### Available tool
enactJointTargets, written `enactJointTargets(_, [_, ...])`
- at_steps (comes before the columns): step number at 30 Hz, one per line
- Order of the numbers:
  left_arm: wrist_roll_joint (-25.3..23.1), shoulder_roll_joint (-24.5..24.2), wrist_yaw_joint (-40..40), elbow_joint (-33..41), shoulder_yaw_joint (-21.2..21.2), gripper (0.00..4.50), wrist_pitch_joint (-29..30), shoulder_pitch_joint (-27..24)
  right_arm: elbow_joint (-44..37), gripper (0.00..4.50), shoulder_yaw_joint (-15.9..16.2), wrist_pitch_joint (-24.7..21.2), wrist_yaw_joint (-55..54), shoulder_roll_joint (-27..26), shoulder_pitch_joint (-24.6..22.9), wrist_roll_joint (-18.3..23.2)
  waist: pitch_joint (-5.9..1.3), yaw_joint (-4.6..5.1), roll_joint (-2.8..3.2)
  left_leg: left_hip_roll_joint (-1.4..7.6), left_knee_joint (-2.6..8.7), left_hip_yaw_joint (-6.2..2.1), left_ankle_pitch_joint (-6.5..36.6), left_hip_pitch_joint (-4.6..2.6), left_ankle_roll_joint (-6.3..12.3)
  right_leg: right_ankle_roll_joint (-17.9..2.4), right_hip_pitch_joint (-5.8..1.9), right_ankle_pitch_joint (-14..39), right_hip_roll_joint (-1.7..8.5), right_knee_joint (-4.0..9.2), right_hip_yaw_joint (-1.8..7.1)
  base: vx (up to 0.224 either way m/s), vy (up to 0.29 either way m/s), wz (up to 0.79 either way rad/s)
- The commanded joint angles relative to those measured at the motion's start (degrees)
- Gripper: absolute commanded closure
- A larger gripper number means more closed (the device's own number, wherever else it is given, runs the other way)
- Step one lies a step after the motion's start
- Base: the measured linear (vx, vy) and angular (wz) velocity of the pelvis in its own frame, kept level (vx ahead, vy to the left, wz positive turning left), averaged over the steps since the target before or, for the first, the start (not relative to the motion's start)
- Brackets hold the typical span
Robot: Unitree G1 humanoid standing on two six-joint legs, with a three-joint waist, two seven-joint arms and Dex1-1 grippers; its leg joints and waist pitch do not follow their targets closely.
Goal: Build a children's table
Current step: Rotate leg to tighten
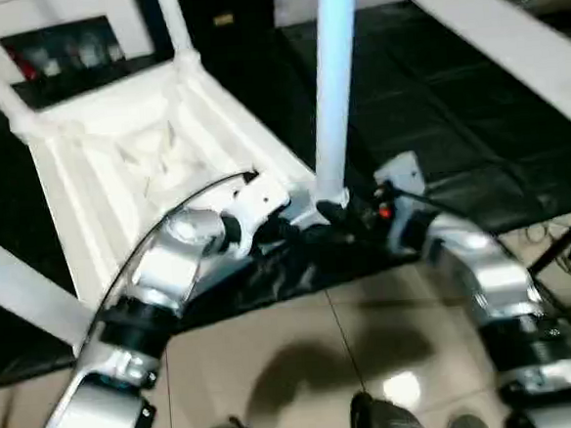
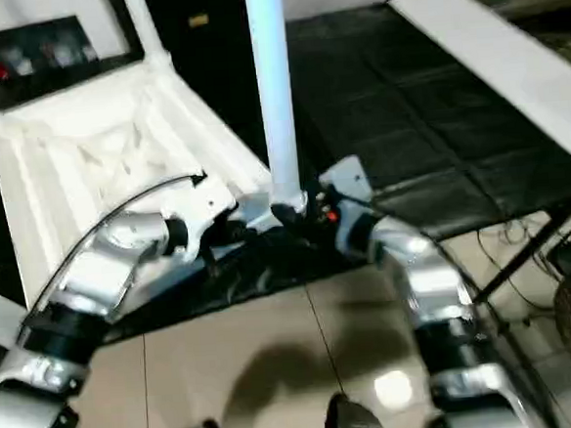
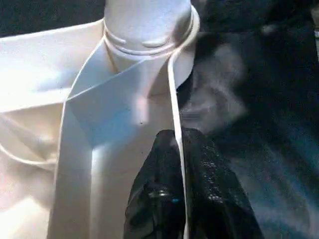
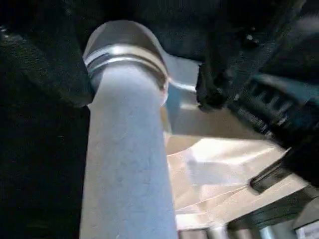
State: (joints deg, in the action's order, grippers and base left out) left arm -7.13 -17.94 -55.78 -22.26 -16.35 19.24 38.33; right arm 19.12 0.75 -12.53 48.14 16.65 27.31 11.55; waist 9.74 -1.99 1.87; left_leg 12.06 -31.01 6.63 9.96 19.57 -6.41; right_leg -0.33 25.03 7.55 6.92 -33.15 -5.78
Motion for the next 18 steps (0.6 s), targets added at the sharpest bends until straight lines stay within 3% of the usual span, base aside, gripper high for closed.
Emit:
enactJointTargets(1, [-2.2, -1.7, -3.2, -3.3, -3.7, 4.50, -1.3, -1.5, -0.6, 0.54, 0.3, 0.8, 2.5, 0.1, -0.2, 0.9, -5.06, -0.06, -1.11, -1.22, 2.42, 2.64, 5.2, 1.05, 5.77, -11.0, -3.72, 22.2, -0.17, 4.51, 2.21, 0.000, 0.000, 0.00])
enactJointTargets(2, [-2.3, -2.3, -4.3, -3.6, -4.2, 4.50, -2.7, -1.5, -0.4, 0.49, 0.3, 1.0, 3.9, 0.9, -0.2, 1.1, -5.12, 0.02, -0.89, -1.23, 2.35, 2.76, 7.7, 0.93, 5.47, -11.8, -3.62, 22.9, -0.27, 4.51, 2.37, 0.000, 0.000, 0.00])
enactJointTargets(3, [-2.5, -3.7, -6.9, -4.3, -5.3, 4.50, -5.0, -1.3, -0.3, 0.40, 0.7, 1.0, 7.1, 2.7, -0.2, 1.6, -5.78, 0.20, -0.80, -1.01, 2.20, 2.66, 7.7, 1.43, 5.35, -13.2, -4.26, 19.7, -0.22, 3.73, 2.55, 0.000, 0.000, 0.00])
enactJointTargets(4, [-2.7, -5.0, -9.5, -4.8, -6.4, 4.50, -7.1, -1.1, -0.1, 0.29, 1.2, 1.2, 10.1, 4.4, -0.2, 1.9, -5.99, 0.11, -0.49, -0.77, 2.08, 2.71, 7.1, 1.38, 5.77, -14.4, -4.15, 16.2, -0.36, 3.54, 2.56, 0.000, 0.000, 0.00])
enactJointTargets(6, [-2.9, -6.3, -12.1, -5.4, -7.5, 4.50, -9.6, -0.9, 0.1, 0.12, 1.8, 1.7, 13.2, 6.2, -0.1, 2.0, -6.13, 0.09, -0.62, -0.75, 1.77, 2.79, 6.2, 1.63, 6.68, -16.1, -4.45, 10.8, -0.52, 2.90, 2.59, 0.000, 0.000, 0.00])
enactJointTargets(8, [-3.0, -6.9, -13.5, -5.6, -8.0, 4.50, -11.2, -0.8, 0.3, 0.12, 2.2, 1.9, 14.5, 7.0, 0.0, 1.9, -6.27, 0.07, -0.71, -0.74, 1.65, 2.86, 5.9, 1.71, 7.00, -16.7, -4.65, 9.7, -0.41, 2.70, 2.59, 0.000, 0.000, 0.00])
enactJointTargets(12, [-2.4, -9.7, -21.5, -6.0, -11.0, 4.50, -18.4, -0.7, 1.2, 0.12, 3.9, 2.3, 23.7, 10.1, 0.8, 3.5, -6.32, -0.17, -1.35, -0.66, 1.68, 3.05, 7.5, 1.67, 7.25, -16.5, -4.79, 12.7, -0.29, 2.93, 2.54, 0.000, 0.000, 0.00])
enactJointTargets(14, [-2.4, -9.7, -21.5, -6.0, -11.0, 4.50, -18.4, -0.7, 1.2, 0.12, 3.9, 2.3, 23.7, 10.1, 0.8, 3.5, -6.16, -0.31, -1.25, -0.44, 1.77, 3.17, 8.1, 1.56, 6.66, -16.2, -4.56, 14.2, -0.21, 3.04, 2.65, 0.000, 0.000, 0.00])
enactJointTargets(18, [-1.7, -11.2, -27.9, -6.3, -13.4, 4.50, -24.1, -0.3, 1.8, 0.57, 6.0, 2.4, 31.5, 11.4, 1.5, 5.2, -6.17, -0.80, -1.37, -0.32, 1.83, 3.24, 10.0, 1.48, 5.78, -15.2, -4.52, 17.1, -0.16, 3.18, 2.64, 0.000, 0.000, 0.00])
